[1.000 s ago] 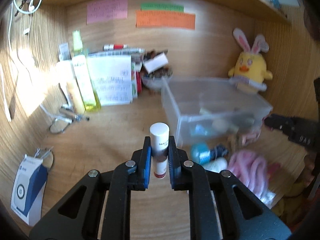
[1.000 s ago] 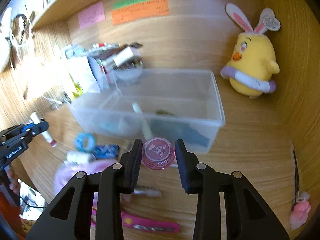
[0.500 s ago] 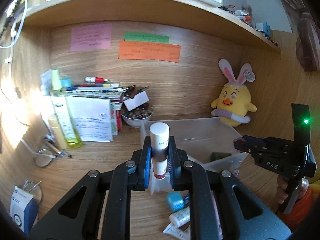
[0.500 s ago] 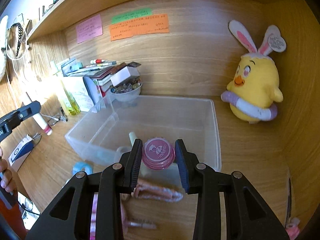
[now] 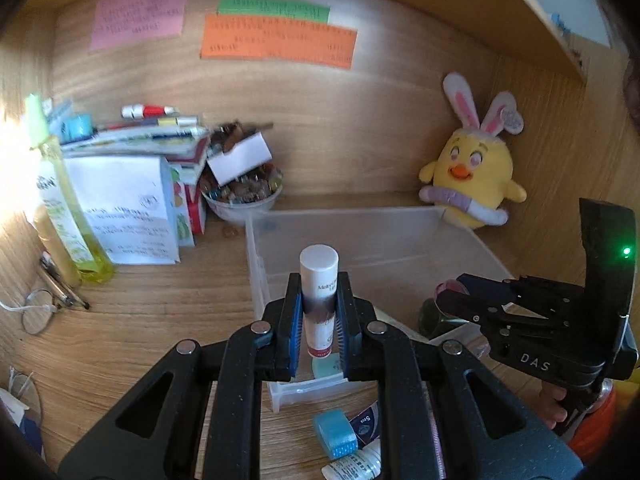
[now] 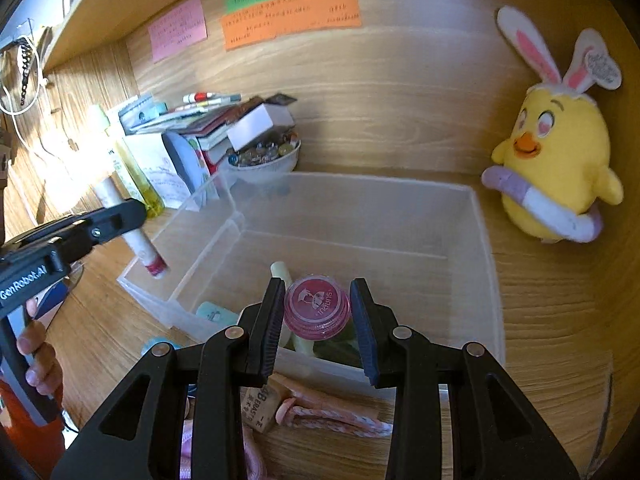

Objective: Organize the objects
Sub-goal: 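Place the jar and lip balm into the clear box, opening both tools, then grasp the blue tape roll with left tool while right tool grasps the braided rope ring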

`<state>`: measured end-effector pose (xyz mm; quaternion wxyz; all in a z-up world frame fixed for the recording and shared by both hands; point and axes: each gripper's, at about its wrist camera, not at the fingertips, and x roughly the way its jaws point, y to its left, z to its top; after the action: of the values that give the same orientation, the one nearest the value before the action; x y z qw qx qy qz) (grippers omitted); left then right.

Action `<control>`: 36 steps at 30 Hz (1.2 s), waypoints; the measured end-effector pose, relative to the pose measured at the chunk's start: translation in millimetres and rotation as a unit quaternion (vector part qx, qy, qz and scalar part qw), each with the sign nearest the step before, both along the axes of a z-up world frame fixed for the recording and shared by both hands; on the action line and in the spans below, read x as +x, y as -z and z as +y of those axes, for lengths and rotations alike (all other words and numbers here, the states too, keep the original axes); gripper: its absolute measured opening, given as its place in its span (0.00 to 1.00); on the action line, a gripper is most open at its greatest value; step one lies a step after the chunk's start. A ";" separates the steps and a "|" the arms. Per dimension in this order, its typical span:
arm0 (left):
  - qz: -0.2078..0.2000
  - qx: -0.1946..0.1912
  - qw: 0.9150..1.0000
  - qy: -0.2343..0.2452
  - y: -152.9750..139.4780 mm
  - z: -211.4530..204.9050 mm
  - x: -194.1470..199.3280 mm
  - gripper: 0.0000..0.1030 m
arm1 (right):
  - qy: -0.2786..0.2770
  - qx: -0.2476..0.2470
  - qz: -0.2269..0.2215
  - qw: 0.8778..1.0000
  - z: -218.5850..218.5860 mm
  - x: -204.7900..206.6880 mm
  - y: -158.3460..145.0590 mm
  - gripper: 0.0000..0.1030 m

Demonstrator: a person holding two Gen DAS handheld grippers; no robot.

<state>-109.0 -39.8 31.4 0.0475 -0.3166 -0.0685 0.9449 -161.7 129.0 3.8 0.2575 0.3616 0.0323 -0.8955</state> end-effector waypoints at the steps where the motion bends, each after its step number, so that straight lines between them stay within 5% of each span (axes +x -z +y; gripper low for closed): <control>1: -0.004 0.000 1.000 0.001 2.3 0.3 -1.9 0.14 | -0.001 0.000 -0.005 1.000 -0.7 -1.0 2.2 0.30; 14: -0.013 -0.013 1.000 0.004 5.6 11.5 6.4 0.15 | 0.000 -0.007 -0.011 1.000 8.2 6.5 0.3 0.37; 19: 0.000 -0.024 1.000 -0.002 -1.7 17.8 22.5 0.47 | 0.008 -0.014 0.004 1.000 17.8 20.3 -8.0 0.51; 25: 0.012 -0.037 0.999 -0.013 -6.2 22.6 43.4 0.68 | 0.020 -0.014 0.025 0.999 31.0 39.9 -16.1 0.58; 36: -0.034 -0.035 0.999 -0.022 25.5 20.9 58.0 0.78 | 0.030 0.032 0.010 0.999 50.6 56.8 10.5 0.63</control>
<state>-51.0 -18.9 5.9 0.0129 -0.3489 -0.0436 0.9361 -104.9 179.6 -6.7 0.2186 0.3611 0.0527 -0.9050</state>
